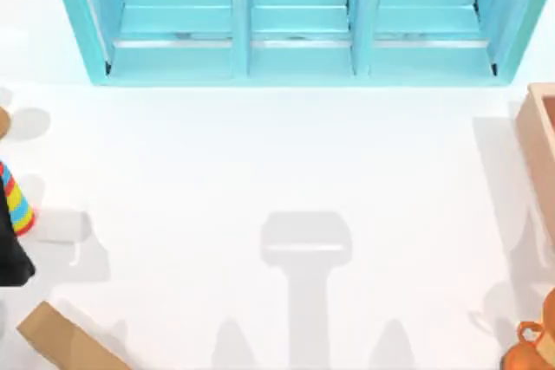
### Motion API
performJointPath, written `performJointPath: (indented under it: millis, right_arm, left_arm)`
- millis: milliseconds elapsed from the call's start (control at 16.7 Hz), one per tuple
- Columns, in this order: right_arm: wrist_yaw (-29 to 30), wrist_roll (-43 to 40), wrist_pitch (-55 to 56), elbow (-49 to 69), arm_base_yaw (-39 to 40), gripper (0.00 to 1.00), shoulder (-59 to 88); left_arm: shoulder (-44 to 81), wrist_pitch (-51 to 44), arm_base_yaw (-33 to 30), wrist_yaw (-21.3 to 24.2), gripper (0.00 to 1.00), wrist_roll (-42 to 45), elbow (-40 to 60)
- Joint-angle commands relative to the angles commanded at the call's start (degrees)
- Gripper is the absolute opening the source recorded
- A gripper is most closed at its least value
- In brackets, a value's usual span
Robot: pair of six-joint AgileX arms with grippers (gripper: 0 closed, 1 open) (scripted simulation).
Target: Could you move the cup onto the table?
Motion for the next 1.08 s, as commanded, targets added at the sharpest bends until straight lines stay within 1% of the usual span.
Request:
performJointPath:
  millis: [240,420,600,1080]
  right_arm:
    - [-0.03,-1.03,-1.9,1.89,-1.06,1.0,1.94]
    - [0.0,-4.19,-9.01,8.89,-4.38,1.0,9.27]
    - [-0.01,-8.22,-20.16,19.39,-8.47,1.0,21.82]
    - [0.06,-18.94,-53.77,50.23,-19.34,1.0,64.69]
  left_arm:
    - [0.0,0.0,0.0,0.0,1.0,0.0,0.0]
    - [0.0,0.0,0.0,0.0,1.0,0.0,0.0]
    - [0.0,0.0,0.0,0.0,1.0,0.0,0.0]
    - [0.0,0.0,0.0,0.0,1.0,0.0,0.0]
